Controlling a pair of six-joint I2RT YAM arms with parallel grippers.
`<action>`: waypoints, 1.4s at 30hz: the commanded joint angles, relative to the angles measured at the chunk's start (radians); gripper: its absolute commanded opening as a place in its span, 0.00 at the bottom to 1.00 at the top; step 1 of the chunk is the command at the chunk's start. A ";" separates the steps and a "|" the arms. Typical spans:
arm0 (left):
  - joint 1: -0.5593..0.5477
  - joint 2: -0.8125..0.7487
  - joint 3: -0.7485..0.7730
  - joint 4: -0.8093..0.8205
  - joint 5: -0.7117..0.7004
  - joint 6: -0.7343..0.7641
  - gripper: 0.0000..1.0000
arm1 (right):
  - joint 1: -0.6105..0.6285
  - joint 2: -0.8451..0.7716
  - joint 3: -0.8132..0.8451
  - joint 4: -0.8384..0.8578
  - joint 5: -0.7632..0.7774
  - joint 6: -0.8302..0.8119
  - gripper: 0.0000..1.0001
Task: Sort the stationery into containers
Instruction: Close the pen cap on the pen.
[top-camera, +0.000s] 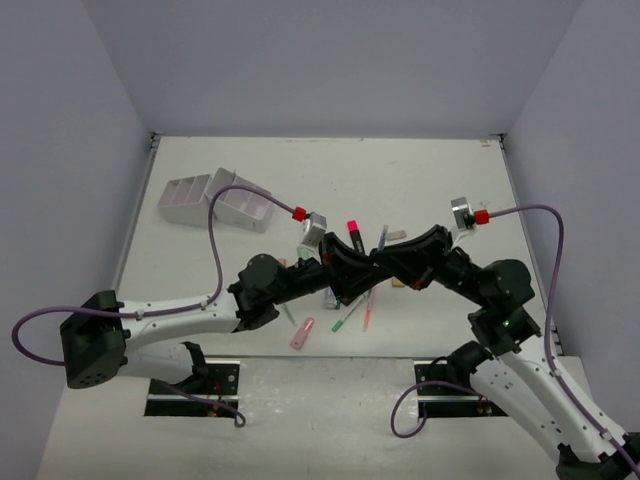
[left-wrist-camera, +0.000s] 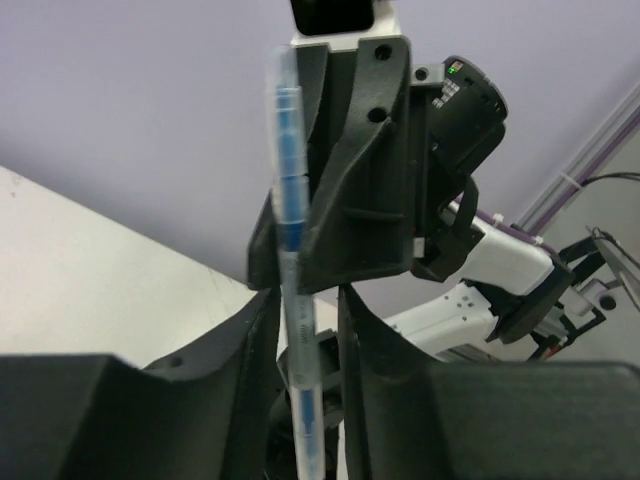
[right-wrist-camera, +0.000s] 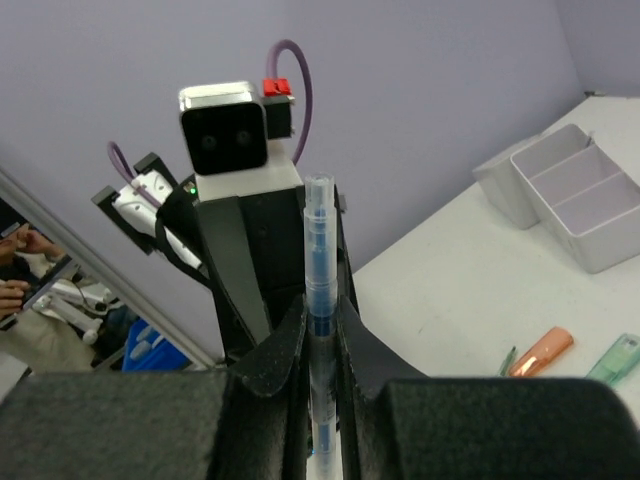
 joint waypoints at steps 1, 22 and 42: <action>-0.003 0.034 0.048 -0.027 0.039 0.020 0.14 | 0.015 0.006 0.031 0.015 -0.022 -0.005 0.00; -0.003 -0.046 -0.029 -0.058 0.123 0.098 0.00 | 0.015 0.034 0.258 -0.296 0.086 -0.176 0.64; -0.003 -0.056 0.009 -0.130 0.118 0.119 0.00 | 0.015 0.071 0.246 -0.304 0.015 -0.192 0.00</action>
